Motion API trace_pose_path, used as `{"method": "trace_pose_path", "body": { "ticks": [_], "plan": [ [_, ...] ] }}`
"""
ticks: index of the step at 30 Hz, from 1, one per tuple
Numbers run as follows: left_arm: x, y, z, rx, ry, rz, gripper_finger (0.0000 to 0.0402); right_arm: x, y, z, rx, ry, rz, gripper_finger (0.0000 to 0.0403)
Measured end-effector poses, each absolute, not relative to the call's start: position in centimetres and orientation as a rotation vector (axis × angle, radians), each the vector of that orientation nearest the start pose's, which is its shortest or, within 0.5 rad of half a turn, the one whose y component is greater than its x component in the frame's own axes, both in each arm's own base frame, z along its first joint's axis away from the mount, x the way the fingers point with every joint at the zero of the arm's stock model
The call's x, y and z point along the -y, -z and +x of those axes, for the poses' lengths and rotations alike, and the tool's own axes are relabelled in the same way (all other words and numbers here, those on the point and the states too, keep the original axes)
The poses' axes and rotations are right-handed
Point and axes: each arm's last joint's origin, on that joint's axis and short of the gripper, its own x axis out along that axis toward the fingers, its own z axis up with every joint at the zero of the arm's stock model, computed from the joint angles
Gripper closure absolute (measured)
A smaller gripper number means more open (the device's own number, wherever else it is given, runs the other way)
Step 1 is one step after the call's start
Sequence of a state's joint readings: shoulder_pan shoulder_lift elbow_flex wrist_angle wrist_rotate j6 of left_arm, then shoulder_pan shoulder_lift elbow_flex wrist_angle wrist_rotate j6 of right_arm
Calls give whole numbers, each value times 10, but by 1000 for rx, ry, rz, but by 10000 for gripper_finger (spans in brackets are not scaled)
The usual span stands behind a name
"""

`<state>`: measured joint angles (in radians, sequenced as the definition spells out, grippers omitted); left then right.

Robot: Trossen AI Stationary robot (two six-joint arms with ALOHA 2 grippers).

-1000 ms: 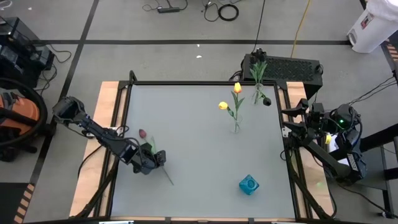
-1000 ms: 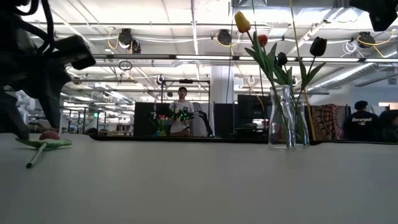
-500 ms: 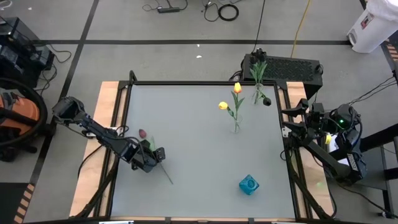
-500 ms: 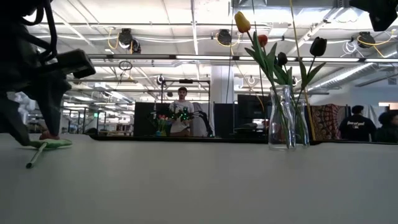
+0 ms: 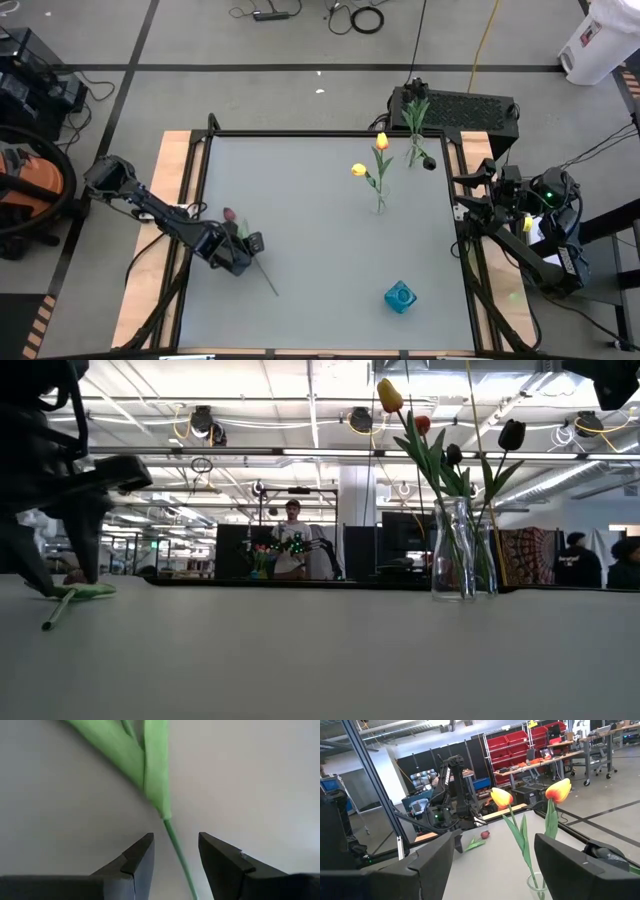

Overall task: Sort flowers into vase by color
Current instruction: Put the red tulip into the blue vase

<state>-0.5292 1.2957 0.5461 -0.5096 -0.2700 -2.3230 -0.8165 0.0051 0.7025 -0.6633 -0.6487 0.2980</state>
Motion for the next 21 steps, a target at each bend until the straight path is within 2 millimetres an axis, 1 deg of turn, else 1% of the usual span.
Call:
{"method": "trace_pose_path", "body": {
  "ticks": [9, 21],
  "plan": [
    [82, -142, 176, -737, -1147, -1500, 242, -15, -311, 10, 50, 163, 275, 135],
    [75, -141, 172, -740, -1220, -1465, 242, -15, -311, 10, 50, 163, 275, 135]
  ]
}}
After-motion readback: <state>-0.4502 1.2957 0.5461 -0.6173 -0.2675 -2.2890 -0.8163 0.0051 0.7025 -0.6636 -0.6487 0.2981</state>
